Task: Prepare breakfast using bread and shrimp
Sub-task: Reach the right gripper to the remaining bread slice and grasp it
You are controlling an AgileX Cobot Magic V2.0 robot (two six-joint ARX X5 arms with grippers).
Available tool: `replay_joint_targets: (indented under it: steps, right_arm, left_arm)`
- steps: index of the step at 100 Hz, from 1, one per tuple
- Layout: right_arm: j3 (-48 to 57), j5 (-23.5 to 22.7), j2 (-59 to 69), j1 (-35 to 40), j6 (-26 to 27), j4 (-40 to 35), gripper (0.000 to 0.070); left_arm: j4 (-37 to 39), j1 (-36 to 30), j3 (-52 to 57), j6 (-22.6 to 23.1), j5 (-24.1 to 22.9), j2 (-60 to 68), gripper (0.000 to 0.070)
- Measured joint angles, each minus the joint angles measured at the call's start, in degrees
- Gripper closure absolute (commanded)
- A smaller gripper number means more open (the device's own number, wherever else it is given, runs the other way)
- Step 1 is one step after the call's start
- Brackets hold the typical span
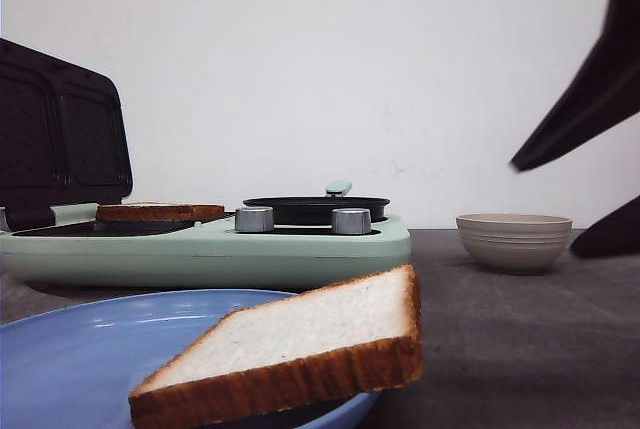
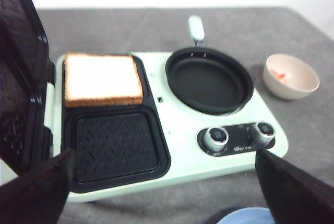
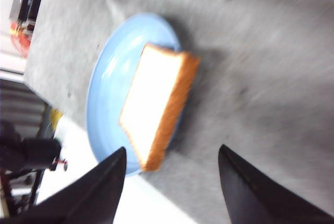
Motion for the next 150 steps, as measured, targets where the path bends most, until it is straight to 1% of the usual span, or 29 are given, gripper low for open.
replay_joint_targets:
  steps: [12, 17, 22, 33, 44, 65, 79, 107, 116, 132, 150]
  right_arm:
    - [0.0, 3.7, 4.7, 6.0, 2.4, 3.8, 0.035]
    - [0.0, 4.2, 7.2, 7.8, 3.0, 6.1, 0.0346]
    - [0.0, 4.2, 10.0, 9.3, 3.5, 8.3, 0.0326]
    - [0.0, 3.9, 15.9, 11.2, 4.5, 12.8, 0.0313]
    - [0.0, 2.4, 20.7, 12.0, 5.2, 16.7, 0.0312]
    - [0.0, 0.2, 25.5, 12.6, 6.9, 23.2, 0.0313]
    - [0.0, -0.2, 26.3, 12.6, 7.9, 24.2, 0.0313]
    - [0.0, -0.1, 26.4, 12.6, 8.1, 24.5, 0.0327]
    - [0.0, -0.1, 26.4, 12.6, 8.1, 24.5, 0.0359]
    - [0.0, -0.2, 27.5, 12.6, 8.3, 26.6, 0.036]
    - [0.0, -0.4, 29.7, 12.8, 8.3, 27.0, 0.0365]
  left_arm:
    - [0.3, 0.0, -1.2, -0.1, -1.0, -3.6, 0.0]
    - [0.3, 0.0, -1.9, -0.1, -1.2, -4.7, 0.0]
    - [0.2, 0.0, -2.6, -0.1, -1.3, -5.4, 0.0]
    - [-1.8, 0.0, -3.4, -0.1, -1.3, -6.0, 0.0]
    - [-3.5, 0.0, -3.4, 0.0, -1.3, -6.4, 0.0]
    - [-4.6, 0.0, -3.4, 0.5, -1.3, -8.0, 0.0]
    - [-5.3, 0.0, -3.4, 0.9, -1.3, -8.2, 0.0]
    - [-5.5, 0.0, -3.4, 1.1, -1.3, -8.1, 0.0]
    - [-5.5, 0.0, -3.4, 1.1, -1.3, -8.1, 0.0]
    - [-5.5, 0.0, -3.4, 1.0, -1.3, -8.1, 0.0]
    - [-5.6, 0.0, -3.4, 1.1, -1.3, -8.1, 0.0]
